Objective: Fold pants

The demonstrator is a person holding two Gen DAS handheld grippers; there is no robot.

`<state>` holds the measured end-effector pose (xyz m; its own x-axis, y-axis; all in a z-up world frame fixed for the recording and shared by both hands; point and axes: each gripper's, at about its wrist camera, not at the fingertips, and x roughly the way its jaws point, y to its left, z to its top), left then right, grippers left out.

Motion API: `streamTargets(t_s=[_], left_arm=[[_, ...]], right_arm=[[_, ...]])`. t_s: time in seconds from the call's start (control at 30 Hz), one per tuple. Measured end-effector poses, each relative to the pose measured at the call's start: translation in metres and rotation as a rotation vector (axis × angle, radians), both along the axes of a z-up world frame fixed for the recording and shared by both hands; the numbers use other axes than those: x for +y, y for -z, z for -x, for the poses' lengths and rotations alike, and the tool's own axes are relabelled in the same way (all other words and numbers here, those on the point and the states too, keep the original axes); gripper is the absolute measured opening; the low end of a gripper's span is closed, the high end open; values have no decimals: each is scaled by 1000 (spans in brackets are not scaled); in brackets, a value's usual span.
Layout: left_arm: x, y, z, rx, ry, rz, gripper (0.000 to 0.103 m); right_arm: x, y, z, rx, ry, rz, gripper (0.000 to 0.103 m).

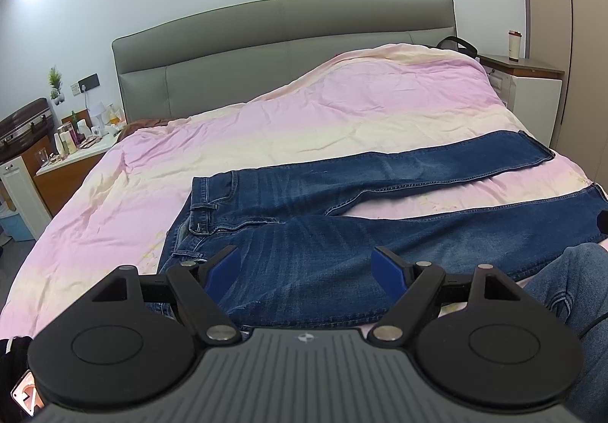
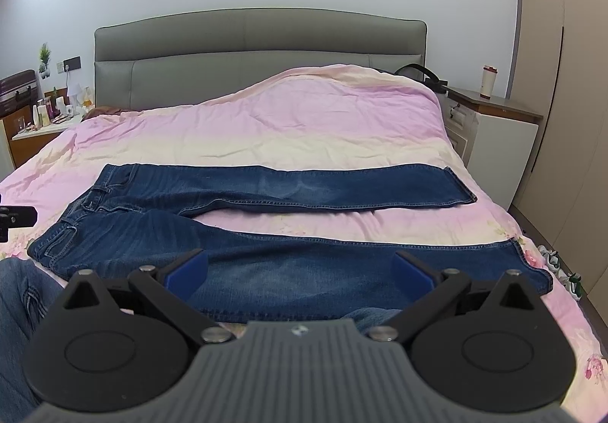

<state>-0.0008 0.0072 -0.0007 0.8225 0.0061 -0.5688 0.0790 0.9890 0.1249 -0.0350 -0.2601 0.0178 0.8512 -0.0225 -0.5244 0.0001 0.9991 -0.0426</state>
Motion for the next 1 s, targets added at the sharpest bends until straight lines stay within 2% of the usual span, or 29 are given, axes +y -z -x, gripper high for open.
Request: streamTargets(t_s=[0.47, 0.53, 1.0], left_arm=[[-1, 0, 1, 14, 4, 13, 92], [-1, 1, 1, -12, 4, -5, 92], [0, 1, 1, -17, 8, 6, 92]], right_arm=[[1, 0, 0, 1, -4, 2, 98], [1, 0, 0, -1, -4, 3, 98], [1, 1, 1, -7, -3, 8, 98]])
